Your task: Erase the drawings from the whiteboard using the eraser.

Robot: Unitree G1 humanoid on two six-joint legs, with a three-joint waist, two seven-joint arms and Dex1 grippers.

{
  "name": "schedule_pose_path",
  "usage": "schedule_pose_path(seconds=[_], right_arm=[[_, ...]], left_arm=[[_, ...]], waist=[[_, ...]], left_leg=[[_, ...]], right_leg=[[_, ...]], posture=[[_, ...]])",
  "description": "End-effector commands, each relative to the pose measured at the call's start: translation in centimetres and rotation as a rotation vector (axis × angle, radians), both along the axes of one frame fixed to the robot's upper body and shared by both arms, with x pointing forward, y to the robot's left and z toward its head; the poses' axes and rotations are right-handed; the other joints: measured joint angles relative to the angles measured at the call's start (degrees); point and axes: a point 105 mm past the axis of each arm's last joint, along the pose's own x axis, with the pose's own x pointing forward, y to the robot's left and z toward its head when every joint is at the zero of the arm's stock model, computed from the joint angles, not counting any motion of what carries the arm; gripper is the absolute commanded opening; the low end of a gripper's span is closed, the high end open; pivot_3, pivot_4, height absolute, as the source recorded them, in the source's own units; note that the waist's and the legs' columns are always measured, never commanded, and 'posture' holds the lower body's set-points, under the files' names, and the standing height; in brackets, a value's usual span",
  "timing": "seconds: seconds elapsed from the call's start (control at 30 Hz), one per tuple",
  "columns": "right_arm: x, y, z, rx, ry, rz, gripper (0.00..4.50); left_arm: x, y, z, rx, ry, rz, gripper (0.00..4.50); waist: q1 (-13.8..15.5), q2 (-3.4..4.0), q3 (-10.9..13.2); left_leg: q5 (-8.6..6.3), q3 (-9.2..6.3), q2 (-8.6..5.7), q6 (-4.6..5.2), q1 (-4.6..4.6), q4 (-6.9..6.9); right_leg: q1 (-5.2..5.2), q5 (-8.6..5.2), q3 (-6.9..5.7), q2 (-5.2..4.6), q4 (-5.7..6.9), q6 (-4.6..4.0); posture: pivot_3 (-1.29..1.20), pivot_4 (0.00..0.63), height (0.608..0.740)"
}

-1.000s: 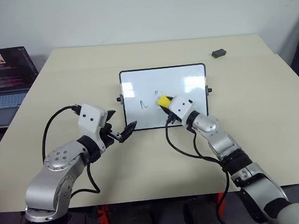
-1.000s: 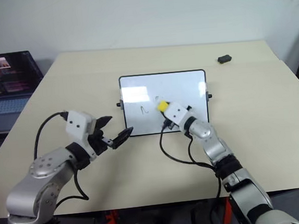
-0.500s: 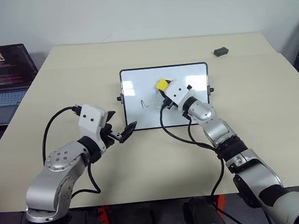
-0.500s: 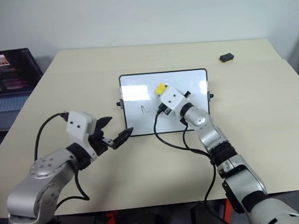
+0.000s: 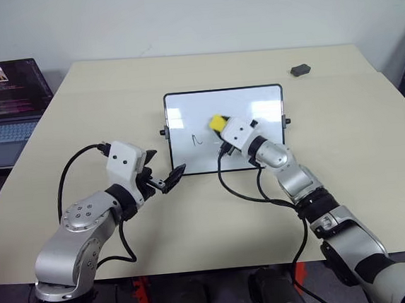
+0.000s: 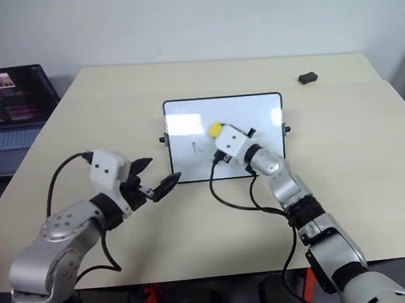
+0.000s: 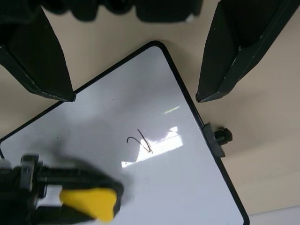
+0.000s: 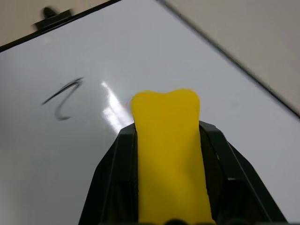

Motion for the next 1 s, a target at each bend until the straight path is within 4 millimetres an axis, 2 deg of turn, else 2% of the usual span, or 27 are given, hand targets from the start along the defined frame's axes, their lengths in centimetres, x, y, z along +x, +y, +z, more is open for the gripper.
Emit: schedule_pose_path(seconds=[0.03,0.1,0.27,0.43,0.6,0.67,0.73,0.9,1.0], right_arm=[[0.0,-0.5,3.4,0.087,-0.103,-0.017,1.32],[0.3,-0.6,2.9,0.069,-0.079,-0.025,1.32],[0.7,-0.5,0.2,0.000,0.034,-0.035,1.32],[-0.1,-0.2,-3.7,-0.054,0.188,0.002,1.32],[-0.7,-0.6,-5.3,-0.090,0.250,-0.004,1.32],[-0.8,-0.5,-5.1,-0.082,0.247,0.002,1.32],[-0.9,0.0,-3.6,-0.042,0.195,0.025,1.32],[-1.5,1.2,1.7,0.099,-0.009,0.084,1.32],[-1.1,1.3,2.6,0.113,-0.035,0.064,1.32]], left_arm=[[-0.3,-0.5,1.1,0.005,-0.047,-0.024,4.50],[-0.3,-0.5,1.1,0.004,-0.047,-0.024,4.50],[-0.4,-0.6,1.0,0.002,-0.046,-0.025,4.50],[-0.4,-0.6,1.0,0.001,-0.044,-0.028,4.50],[-0.5,-0.6,1.1,0.002,-0.044,-0.028,4.50],[-0.5,-0.6,1.0,0.002,-0.043,-0.028,4.50],[-0.5,-0.6,1.0,0.002,-0.043,-0.029,4.50],[-0.4,-0.6,1.0,0.002,-0.043,-0.030,4.50],[-0.4,-0.7,1.0,0.002,-0.041,-0.031,4.50]], waist=[[0.0,0.00,0.0],[0.0,0.00,0.0],[0.0,0.00,0.0],[-0.1,0.00,0.0],[0.0,-0.01,0.0],[0.0,-0.02,0.0],[0.0,-0.02,0.0],[-0.1,0.00,0.0],[-0.1,0.01,0.0]], left_leg=[[0.00,0.00,0.01,0.00,-0.02,-0.01],[-0.01,0.01,0.01,-0.02,-0.03,-0.05],[-0.02,0.02,0.02,-0.01,-0.03,-0.06],[-0.02,0.02,0.02,0.00,0.03,-0.01],[-0.01,0.00,0.01,0.00,0.10,0.05],[0.01,0.01,0.01,0.01,0.13,0.07],[0.02,0.01,0.01,0.02,0.14,0.08],[0.01,0.01,0.01,0.02,0.05,0.04],[0.00,0.02,0.02,0.00,-0.02,0.00]], right_leg=[[-0.01,0.00,-0.01,0.00,-0.03,0.00],[-0.02,-0.01,0.00,0.00,-0.08,0.00],[-0.03,-0.01,0.01,0.00,-0.07,0.00],[0.00,-0.01,0.00,0.00,0.01,-0.01],[0.07,0.01,0.00,0.00,0.05,0.01],[0.10,0.02,0.00,0.00,0.05,0.01],[0.11,0.03,-0.01,0.00,0.05,0.00],[0.01,0.04,0.00,0.01,0.05,0.00],[-0.05,0.03,0.00,0.01,0.00,0.00]], posture=[[0.00,0.150,0.740],[0.00,0.150,0.740],[0.00,0.150,0.740],[0.00,0.150,0.740],[0.00,0.150,0.740],[0.00,0.150,0.740],[0.00,0.150,0.740],[0.00,0.150,0.740],[0.00,0.150,0.740]])
